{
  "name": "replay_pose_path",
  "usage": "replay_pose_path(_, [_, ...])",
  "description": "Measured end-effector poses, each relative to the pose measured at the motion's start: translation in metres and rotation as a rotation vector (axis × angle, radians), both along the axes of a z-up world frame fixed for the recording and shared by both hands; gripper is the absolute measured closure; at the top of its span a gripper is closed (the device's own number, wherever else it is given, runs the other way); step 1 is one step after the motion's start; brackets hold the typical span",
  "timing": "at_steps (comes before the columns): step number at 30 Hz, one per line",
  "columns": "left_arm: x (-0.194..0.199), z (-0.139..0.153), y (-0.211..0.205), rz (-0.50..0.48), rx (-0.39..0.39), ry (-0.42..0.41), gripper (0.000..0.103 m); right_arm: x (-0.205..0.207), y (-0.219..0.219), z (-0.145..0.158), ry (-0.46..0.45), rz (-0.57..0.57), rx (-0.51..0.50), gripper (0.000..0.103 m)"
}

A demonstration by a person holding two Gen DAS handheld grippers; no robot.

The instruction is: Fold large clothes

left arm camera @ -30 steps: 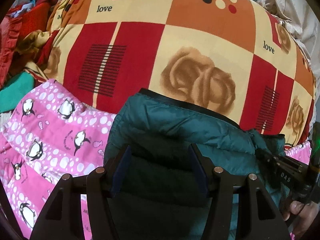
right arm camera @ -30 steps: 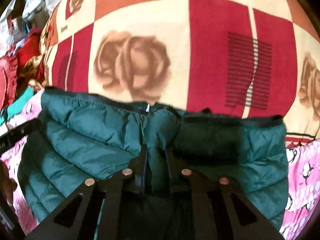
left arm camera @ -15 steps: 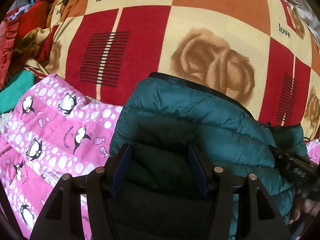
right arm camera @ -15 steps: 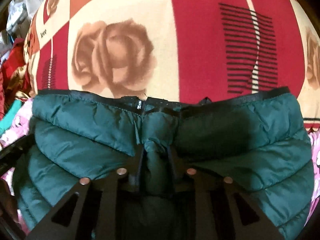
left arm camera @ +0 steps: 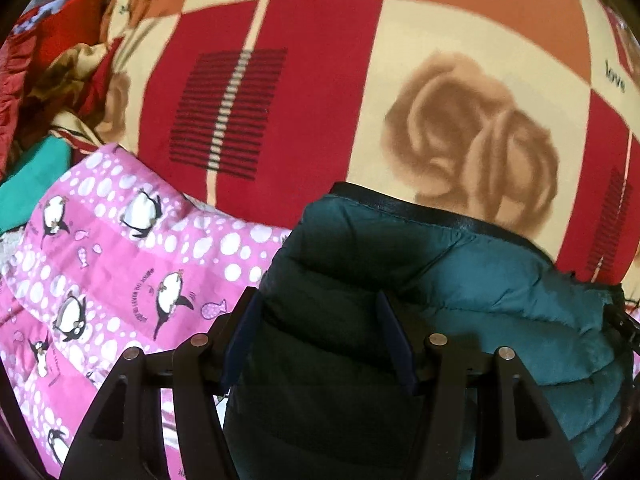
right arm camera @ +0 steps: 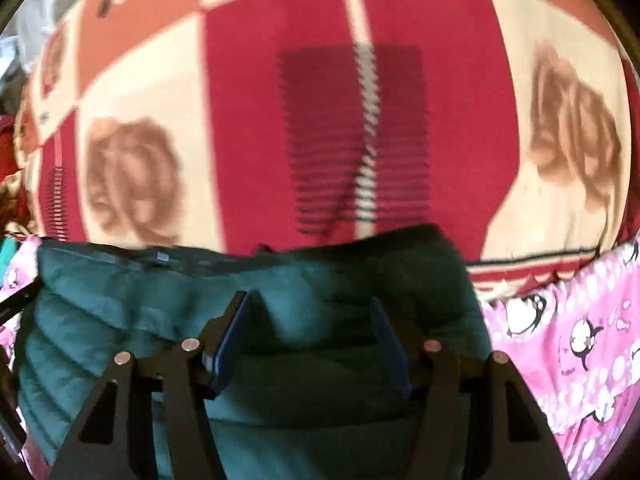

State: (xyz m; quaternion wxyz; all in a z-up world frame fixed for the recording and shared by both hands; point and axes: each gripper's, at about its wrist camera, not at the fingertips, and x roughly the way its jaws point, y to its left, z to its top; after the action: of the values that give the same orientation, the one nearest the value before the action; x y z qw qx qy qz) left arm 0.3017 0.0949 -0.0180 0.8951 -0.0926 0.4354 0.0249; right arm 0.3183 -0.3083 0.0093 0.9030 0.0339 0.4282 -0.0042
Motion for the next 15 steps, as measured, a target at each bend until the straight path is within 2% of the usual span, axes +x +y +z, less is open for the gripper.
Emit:
replay_pose_path(4, [0.002,-0.009,-0.001,0.0,0.006,-0.002,0.062,0.004,-0.01,-0.025,0.032,-0.024,0.013,0.039])
replay_pose_path(9, [0.005,-0.016,-0.001,0.006,-0.001,0.007,0.06,0.007,-0.015,-0.039,0.026,-0.043,0.032,0.038])
replay_pose_path(12, [0.005,-0.019,-0.002,0.008,0.001,0.016,0.058,0.008,-0.017,-0.041,0.028,-0.044,0.038,0.038])
replay_pose_path(15, [0.004,-0.021,-0.002,0.008,0.002,0.019,0.057,0.003,-0.016,-0.029,0.027,-0.044,0.03,0.037])
